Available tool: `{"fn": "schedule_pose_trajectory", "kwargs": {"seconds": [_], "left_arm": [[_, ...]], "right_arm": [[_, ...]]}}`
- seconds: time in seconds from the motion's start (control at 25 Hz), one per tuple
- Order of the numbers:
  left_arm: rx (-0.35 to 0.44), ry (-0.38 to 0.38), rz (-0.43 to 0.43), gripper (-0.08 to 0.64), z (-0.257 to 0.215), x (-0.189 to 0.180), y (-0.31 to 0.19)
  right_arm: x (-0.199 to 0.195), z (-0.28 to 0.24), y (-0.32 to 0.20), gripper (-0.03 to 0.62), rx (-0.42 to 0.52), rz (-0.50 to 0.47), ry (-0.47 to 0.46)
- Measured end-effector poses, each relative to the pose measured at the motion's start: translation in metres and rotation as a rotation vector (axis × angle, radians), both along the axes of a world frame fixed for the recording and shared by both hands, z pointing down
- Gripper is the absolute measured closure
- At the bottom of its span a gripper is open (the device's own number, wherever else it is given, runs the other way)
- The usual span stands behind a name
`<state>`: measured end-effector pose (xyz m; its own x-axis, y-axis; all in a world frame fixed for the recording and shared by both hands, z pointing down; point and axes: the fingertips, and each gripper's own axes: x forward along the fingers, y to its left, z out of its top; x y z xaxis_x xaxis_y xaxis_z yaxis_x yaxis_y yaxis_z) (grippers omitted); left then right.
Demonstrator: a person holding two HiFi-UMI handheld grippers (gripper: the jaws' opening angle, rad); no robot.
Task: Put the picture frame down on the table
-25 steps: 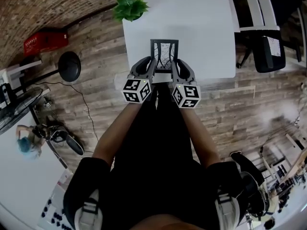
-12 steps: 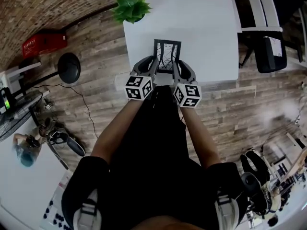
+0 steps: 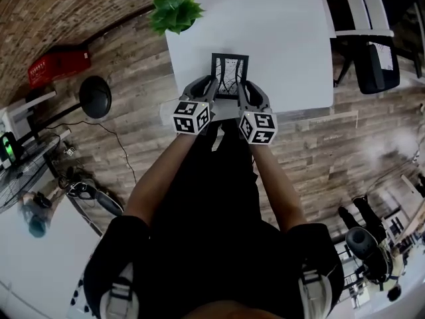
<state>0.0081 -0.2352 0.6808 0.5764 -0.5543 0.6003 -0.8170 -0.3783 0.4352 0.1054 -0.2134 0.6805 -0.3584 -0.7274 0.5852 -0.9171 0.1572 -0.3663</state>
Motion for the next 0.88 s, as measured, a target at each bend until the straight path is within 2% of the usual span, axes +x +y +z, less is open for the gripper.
{"fn": "schedule_pose_trajectory", "kwargs": {"seconds": [0.44,0.88], "left_arm": [[-0.045,-0.027,0.010,0.477,0.024,-0.008,-0.002],[-0.073,-0.056,0.018,0.477,0.040,-0.011,-0.006]], "right_arm": [[-0.009,0.027,-0.003,0.515,-0.050,-0.013,0.017],[-0.012,0.037,-0.012,0.515,-0.076,-0.041,0.078]]}}
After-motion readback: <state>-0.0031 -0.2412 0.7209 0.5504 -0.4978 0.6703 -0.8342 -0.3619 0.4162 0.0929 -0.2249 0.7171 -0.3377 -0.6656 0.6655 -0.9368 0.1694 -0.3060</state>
